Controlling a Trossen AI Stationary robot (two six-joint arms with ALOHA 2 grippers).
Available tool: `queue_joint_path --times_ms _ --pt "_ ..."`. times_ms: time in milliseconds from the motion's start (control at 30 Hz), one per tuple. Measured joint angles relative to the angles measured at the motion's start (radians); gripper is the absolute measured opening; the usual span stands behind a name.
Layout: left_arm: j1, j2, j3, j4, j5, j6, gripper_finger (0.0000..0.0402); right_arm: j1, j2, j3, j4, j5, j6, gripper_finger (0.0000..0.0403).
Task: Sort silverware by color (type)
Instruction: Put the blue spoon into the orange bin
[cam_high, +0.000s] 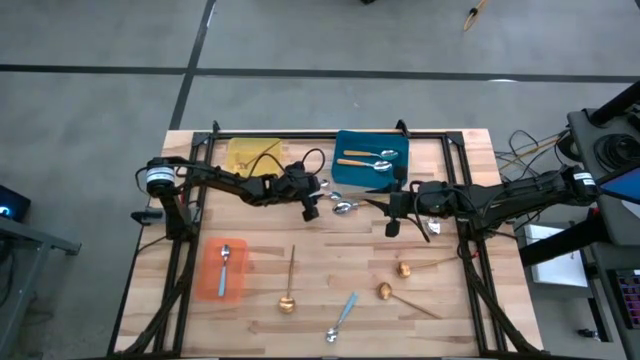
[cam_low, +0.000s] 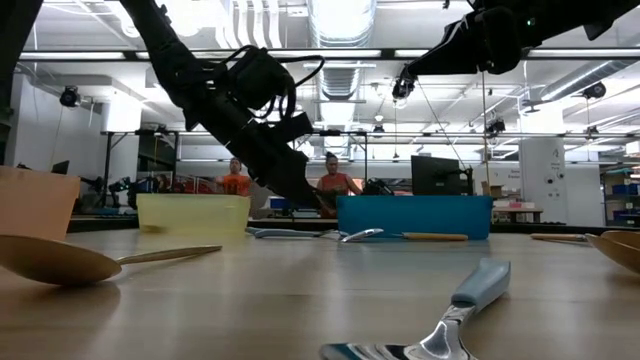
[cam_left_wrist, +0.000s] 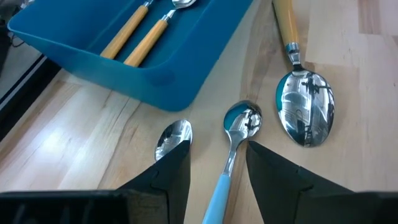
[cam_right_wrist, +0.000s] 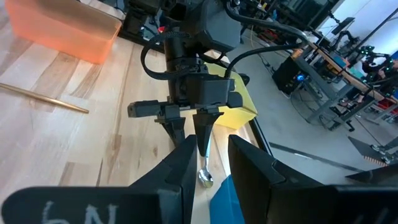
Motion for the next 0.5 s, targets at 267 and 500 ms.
queue_joint_path --times_ms 267,500 --pt "0.0 0.0 -0.033 0.018 0.0 0.0 0.0137 0.0 0.0 0.0 0.0 0.0 0.0 0.0084" --pt "0.0 0.0 -0.071 0.088 0.0 -0.004 0.0137 0.0 0.0 0.0 0.0 0.0 0.0 0.0084"
